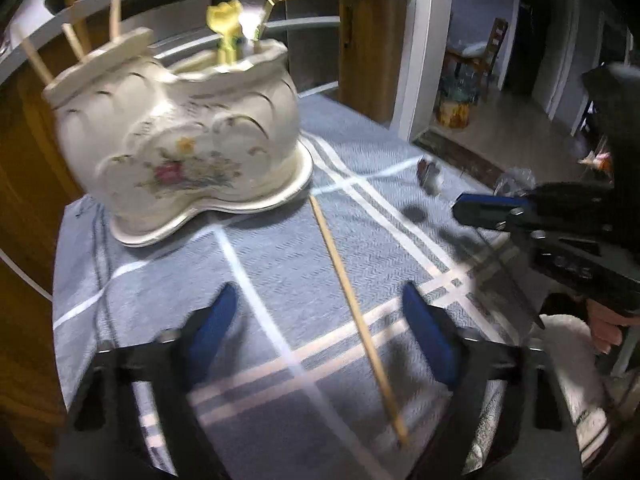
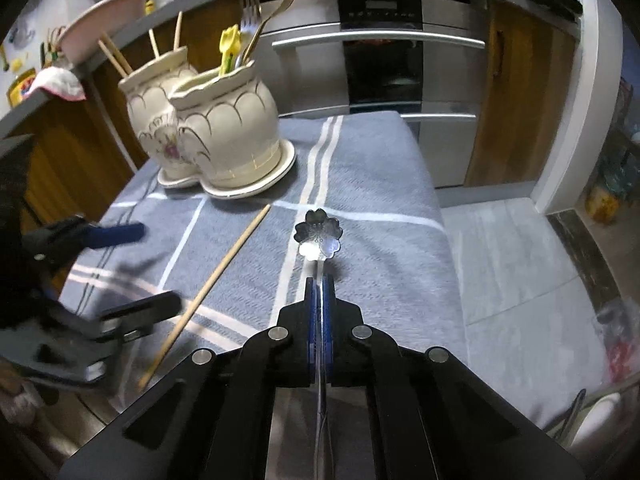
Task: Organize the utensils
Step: 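Grasp the last wooden chopstick with the left tool while the right tool grasps the silver flower spoon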
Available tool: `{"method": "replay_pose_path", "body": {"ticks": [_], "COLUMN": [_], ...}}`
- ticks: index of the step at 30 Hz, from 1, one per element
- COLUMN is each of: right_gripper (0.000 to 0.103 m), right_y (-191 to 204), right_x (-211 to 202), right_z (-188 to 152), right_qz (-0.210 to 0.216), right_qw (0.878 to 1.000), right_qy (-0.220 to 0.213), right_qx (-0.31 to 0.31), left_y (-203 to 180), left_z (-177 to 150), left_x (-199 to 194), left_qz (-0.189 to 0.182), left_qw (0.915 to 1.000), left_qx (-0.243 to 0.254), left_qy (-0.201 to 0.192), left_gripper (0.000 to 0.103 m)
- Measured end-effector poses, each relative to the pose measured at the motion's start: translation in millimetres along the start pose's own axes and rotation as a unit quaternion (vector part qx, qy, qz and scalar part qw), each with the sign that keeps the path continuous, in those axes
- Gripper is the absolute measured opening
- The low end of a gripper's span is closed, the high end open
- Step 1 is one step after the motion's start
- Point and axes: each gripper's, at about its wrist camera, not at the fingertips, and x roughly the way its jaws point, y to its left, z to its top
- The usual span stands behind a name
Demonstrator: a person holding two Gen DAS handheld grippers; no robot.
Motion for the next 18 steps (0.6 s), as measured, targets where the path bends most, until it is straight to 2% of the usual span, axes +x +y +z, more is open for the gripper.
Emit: {"method": "replay_pose_path", "body": {"ticks": [7,9,11,15,18], "right_gripper": [0.004,0.004,0.004,0.004,0.004], "right_y": [-6.1,-6.3,-5.3,-2.6,0.3], "right_x": [-12.6,-15.0,-19.8,-31.6,-42.5], "right_z": [-0.2,0.3,1.3,4.3,7.0], "right_qz": [0.008,0.010,0.015,0.025,0.027], "right_qw": [1.000,1.000,0.999,0.997,0.996], "right_qy": [-0.020,-0.027,-0.039,-0.068,-0.091], "right_qx": [0.002,0.004,0.005,0.005,0.002], "left_y": [-19.3,-20.7,-18.8,-11.2,-1.9], "left_z": [0.1,-0.7,0.9,1.0,-3.6], "left_x": [18.9,18.6,19.9,18.6,6.5], "left_qz": [-0.004,-0.009,-0.006,-0.011,-0.025], "left_qw": [0.9985,0.9984,0.9984,0.9985,0.9993], "left_qx": [0.018,0.021,0.019,0.021,0.019], "left_qy": [0.051,0.051,0.053,0.049,0.023], "left_gripper": [0.032,0.024,0.008,0.005,0.005]}}
